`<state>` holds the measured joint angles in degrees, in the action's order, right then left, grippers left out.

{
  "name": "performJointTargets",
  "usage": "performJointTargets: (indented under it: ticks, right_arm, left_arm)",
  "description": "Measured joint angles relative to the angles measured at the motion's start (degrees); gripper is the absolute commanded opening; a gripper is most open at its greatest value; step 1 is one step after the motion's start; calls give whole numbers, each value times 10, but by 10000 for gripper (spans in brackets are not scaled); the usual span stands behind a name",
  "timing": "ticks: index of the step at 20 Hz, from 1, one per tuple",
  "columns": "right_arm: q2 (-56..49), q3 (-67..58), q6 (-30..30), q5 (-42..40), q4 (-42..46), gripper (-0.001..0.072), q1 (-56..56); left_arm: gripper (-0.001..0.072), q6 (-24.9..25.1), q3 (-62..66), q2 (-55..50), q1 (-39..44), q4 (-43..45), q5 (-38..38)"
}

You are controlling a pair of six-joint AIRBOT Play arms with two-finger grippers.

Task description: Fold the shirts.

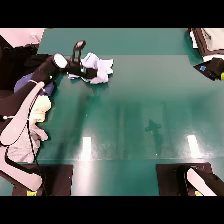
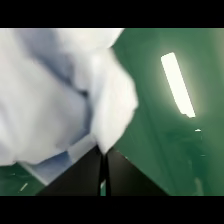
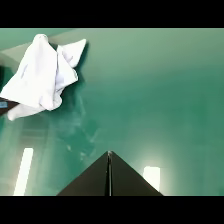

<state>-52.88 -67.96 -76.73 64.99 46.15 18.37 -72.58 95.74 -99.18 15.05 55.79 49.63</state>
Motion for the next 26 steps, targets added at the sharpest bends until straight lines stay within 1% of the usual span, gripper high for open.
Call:
performJointTargets:
  ticks: [3,5,8,11,13,14,17,18,19,20,23,26]
  right_arm:
    - [0,-42,0,5,-1,17,0]
    - [0,-75,0,8,-1,17,0]
    - [0,-122,0,16,-1,17,0]
    - [0,-153,0,33,-1,17,0]
    - [0,-162,0,52,1,17,0]
    - [0,-165,0,65,4,17,0]
    - [-8,-170,0,111,22,19,0]
    - [-13,-170,0,130,29,47,0]
    - [-19,-166,0,147,33,303,0]
    - [-24,-157,0,159,37,518,-2]
    - [-43,-92,1,179,45,525,-28]
    - [-69,14,13,170,48,525,-84]
  left_arm:
    - [23,30,123,26,10,-50,109]
    - [23,46,176,59,26,-86,172]
    - [23,72,205,116,61,-127,237]
    - [23,92,205,148,88,-139,285]
    - [23,98,190,158,98,-127,312]
    - [23,96,178,162,101,-104,324]
    - [23,56,124,166,101,6,345]
    - [23,41,101,167,97,38,347]
    - [24,29,78,168,90,63,347]
    - [24,17,54,168,80,84,344]
    - [23,-10,-1,169,44,116,333]
    - [24,-28,-31,169,10,130,329]
